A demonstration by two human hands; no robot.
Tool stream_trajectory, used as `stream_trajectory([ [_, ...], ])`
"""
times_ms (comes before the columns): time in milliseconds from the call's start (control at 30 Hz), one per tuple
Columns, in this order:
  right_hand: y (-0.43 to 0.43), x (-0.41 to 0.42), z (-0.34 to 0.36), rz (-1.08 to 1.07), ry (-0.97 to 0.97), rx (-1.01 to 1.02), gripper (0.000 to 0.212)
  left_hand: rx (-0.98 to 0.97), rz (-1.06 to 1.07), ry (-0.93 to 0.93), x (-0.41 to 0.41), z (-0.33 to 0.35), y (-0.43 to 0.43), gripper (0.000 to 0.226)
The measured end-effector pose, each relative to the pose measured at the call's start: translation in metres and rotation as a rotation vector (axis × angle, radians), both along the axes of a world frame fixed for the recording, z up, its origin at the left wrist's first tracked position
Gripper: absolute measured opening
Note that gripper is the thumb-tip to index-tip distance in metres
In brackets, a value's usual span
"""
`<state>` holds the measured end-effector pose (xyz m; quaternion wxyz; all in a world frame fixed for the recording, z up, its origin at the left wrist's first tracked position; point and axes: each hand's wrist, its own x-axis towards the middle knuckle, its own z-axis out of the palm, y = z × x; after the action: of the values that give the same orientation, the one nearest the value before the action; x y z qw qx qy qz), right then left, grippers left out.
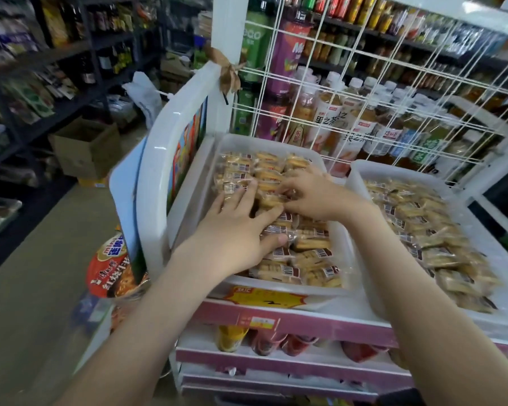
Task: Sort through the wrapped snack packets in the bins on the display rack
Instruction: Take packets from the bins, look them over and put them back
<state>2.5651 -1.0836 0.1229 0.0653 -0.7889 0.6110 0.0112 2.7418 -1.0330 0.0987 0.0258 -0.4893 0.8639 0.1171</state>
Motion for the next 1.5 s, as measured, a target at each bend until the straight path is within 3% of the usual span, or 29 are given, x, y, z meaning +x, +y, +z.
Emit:
stream_trajectory([
  [167, 0.009, -0.005, 0.005, 0.0, -0.215, -0.02, 0.036, 0.007, 0.052, 0.081, 0.001, -0.004, 0.002, 0.086],
  [400, 0.025, -0.023, 0.035, -0.162, -0.89, -0.23, 0.01, 0.026, 0.052, -0.026, -0.004, 0.001, 0.003, 0.08],
  [500, 0.046, -0.024, 0.034, -0.202, -1.02, -0.232, 0.008, 0.013, 0.088, -0.001, -0.004, 0.005, 0.004, 0.079],
  [567, 0.065, -0.023, 0.026, -0.25, -1.095, -0.204, 0.014, -0.12, 0.114, 0.116, -0.006, 0.01, 0.013, 0.073],
  [633, 0.09, -0.022, 0.02, -0.272, -1.243, -0.165, 0.023, -0.226, 0.155, 0.374, -0.011, 0.02, 0.032, 0.059],
  [767, 0.152, -0.023, 0.015, -0.207, -1.563, -0.1, 0.014, -0.194, 0.296, 0.82, -0.024, 0.03, 0.088, 0.04],
  [833, 0.186, -0.028, 0.01, -0.195, -1.661, -0.075, 0.018, -0.127, 0.348, 1.054, -0.029, 0.025, 0.118, 0.02],
  [867, 0.203, -0.03, 0.006, -0.199, -1.686, -0.059, 0.02, -0.068, 0.371, 1.159, -0.031, 0.021, 0.135, 0.01],
  [1033, 0.292, -0.044, -0.042, -0.229, -1.749, 0.078, 0.031, 0.252, 0.526, 1.416, -0.042, -0.01, 0.229, 0.016],
  [1133, 0.343, -0.045, -0.074, -0.278, -1.718, 0.118, 0.034, 0.325, 0.65, 1.405, -0.042, -0.033, 0.282, 0.016],
  [1333, 0.406, -0.039, -0.127, -0.598, -1.434, -0.011, 0.013, 0.38, 0.735, 1.297, -0.036, -0.064, 0.351, 0.017],
  [1500, 0.432, -0.038, -0.128, -0.634, -1.459, -0.059, 0.012, 0.396, 0.732, 1.203, -0.035, -0.069, 0.373, 0.015],
])
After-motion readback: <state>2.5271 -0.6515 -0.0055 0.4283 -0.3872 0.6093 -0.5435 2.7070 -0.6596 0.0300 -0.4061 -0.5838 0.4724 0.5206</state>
